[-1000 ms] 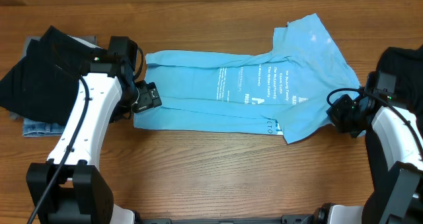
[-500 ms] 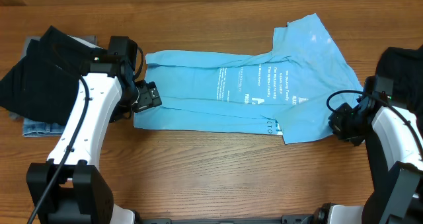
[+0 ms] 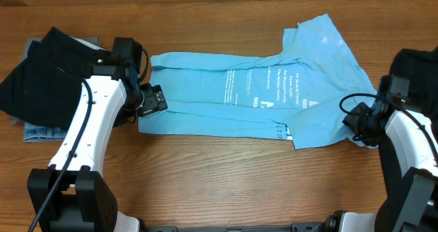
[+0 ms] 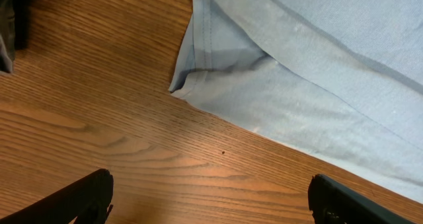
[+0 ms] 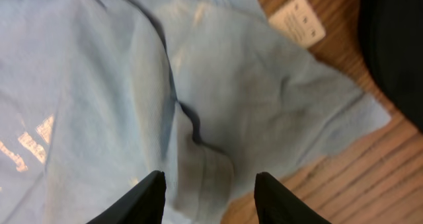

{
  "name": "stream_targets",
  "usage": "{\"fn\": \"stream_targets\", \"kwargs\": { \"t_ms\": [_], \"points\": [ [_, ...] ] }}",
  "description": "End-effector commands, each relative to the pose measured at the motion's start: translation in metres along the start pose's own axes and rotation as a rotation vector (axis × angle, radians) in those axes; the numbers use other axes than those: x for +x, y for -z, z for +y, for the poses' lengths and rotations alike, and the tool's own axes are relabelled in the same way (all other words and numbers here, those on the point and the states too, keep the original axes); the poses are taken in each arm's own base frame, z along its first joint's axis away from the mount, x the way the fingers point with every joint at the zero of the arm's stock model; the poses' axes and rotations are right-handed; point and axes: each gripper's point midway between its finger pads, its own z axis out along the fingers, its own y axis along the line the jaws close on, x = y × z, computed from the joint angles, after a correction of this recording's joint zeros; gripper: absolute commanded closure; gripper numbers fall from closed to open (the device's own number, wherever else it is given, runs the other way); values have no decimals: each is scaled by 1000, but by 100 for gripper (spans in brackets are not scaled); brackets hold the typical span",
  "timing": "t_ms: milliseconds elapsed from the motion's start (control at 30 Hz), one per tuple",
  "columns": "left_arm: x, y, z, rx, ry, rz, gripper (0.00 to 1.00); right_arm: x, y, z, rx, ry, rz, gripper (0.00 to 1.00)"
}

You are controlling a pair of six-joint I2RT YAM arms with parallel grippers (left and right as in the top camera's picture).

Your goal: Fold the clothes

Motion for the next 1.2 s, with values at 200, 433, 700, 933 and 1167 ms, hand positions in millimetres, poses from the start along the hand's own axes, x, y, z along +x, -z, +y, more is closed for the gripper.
{"fn": "stream_targets", "kwargs": {
  "t_ms": [200, 433, 700, 933, 1167],
  "points": [
    [0, -2, 1, -8, -18, 2, 2, -11, -4, -2, 22, 1, -34, 57],
    [0, -2, 1, -9, -18, 2, 2, -11, -10, -2, 23, 1, -32, 70],
    [0, -2, 1, -9, -18, 3, 2, -12, -11, -4, 32, 1, -39, 69],
    [0, -2, 1, -8, -18, 2, 2, -1, -26, -10, 31, 0, -39, 70],
    [0, -2, 1, -8, -17, 3, 2, 1, -27, -11, 36, 0, -29, 81]
  ]
}}
